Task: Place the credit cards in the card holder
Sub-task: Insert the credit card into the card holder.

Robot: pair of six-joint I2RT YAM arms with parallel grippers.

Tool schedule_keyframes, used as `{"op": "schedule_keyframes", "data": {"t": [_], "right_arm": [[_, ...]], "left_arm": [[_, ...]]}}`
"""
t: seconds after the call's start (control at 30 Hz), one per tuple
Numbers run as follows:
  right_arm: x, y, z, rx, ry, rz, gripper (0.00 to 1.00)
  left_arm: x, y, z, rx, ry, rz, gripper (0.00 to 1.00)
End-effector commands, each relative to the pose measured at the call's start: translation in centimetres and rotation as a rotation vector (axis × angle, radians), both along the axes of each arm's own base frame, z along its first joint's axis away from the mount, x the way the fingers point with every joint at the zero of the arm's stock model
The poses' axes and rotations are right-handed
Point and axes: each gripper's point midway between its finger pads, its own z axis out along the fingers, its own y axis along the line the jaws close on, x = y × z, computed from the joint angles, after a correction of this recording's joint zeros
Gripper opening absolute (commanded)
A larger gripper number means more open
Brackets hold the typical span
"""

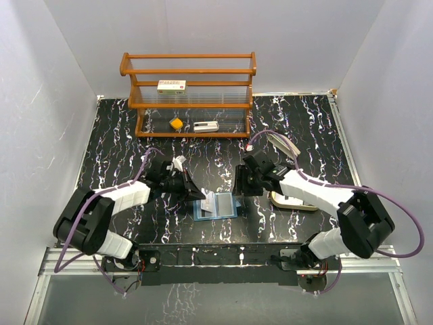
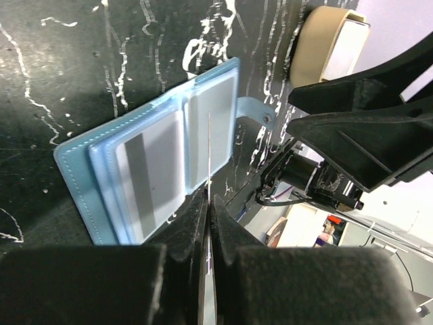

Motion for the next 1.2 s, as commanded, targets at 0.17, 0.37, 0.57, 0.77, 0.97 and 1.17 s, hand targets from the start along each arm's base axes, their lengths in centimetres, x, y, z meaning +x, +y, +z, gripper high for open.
{"op": "schedule_keyframes", "data": {"t": [0.17, 0.37, 0.57, 0.77, 0.97, 1.17], "right_arm": [[1.4, 1.3, -0.4, -0.057, -0.057, 0.053, 0.48], [1.3, 1.5, -1.4, -0.072, -0.048, 0.059, 0.4], [0.9, 1.5, -2.4, -0.07, -0.042, 0.059, 0.28], [0.6, 1.2, -3.4, -0.078, -0.032, 0.047, 0.2], [0.3, 0.6, -4.1, -0.105, -0.024, 0.037, 0.17], [0.3, 0.6, -4.3, -0.106, -0.02, 0.036, 0.15]], "left_arm": [[-0.2, -0.5, -1.5, -0.029, 0.021, -0.03, 0.0], [-0.4, -0.7, -2.3, -0.045, 0.052, -0.036, 0.0], [-0.6, -0.9, -2.6, -0.066, 0.059, -0.042, 0.0], [-1.1, -1.0, -2.6, -0.07, 0.069, -0.046, 0.0], [-0.9, -0.9, -1.0, -0.071, 0.04, -0.037, 0.0], [-0.7, -1.2, -0.1, -0.078, 0.019, -0.049, 0.0]]}}
